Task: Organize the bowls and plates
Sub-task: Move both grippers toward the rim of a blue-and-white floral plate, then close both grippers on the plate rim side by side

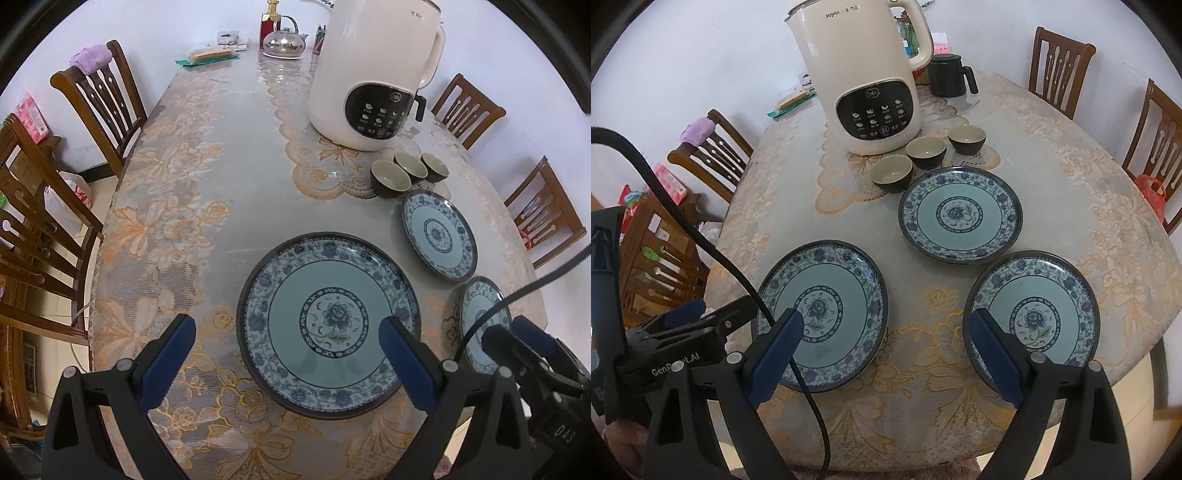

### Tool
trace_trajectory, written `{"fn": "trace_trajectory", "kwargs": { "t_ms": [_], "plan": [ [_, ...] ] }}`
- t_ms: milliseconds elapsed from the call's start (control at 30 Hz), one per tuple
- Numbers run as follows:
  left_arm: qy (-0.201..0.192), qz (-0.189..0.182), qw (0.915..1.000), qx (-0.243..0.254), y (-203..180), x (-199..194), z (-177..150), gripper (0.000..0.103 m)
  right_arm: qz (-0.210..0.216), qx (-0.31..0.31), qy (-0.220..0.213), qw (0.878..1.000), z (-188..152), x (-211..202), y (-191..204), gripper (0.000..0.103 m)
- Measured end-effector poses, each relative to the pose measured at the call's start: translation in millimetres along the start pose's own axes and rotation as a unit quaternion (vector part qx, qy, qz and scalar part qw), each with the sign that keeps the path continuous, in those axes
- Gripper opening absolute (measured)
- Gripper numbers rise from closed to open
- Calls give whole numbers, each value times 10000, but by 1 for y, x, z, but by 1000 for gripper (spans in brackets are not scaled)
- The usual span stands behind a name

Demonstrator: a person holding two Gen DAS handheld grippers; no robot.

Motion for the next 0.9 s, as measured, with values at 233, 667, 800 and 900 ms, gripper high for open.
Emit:
{"fn": "trace_trajectory", "kwargs": {
  "t_ms": [233, 667, 800, 900],
  "plan": [
    [46, 4, 10000, -42, 7, 3, 0, 101, 75, -49, 199, 9998, -1, 10, 4, 84],
    [93, -13, 10000, -1, 13, 5, 0, 101, 114, -30, 321, 9994, -4, 13, 12, 80],
    [119, -46, 9999, 16, 13, 7, 1, 101, 120, 48, 428, 9990, -5, 15, 11, 80],
    [196, -83, 9998, 8, 15, 12, 1, 101, 143, 68, 461, 9988, -5, 17, 11, 80]
  ]
}}
Point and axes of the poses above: each gripper's, at about its wrist camera, not at the fingertips, and x roughly the way its jaws point, y to its left, z to its top, the point moved 2 cm from there along x, roughly the way its jaws point, and after that the axes turned 7 degrees about -z, right-handed, at the moved point
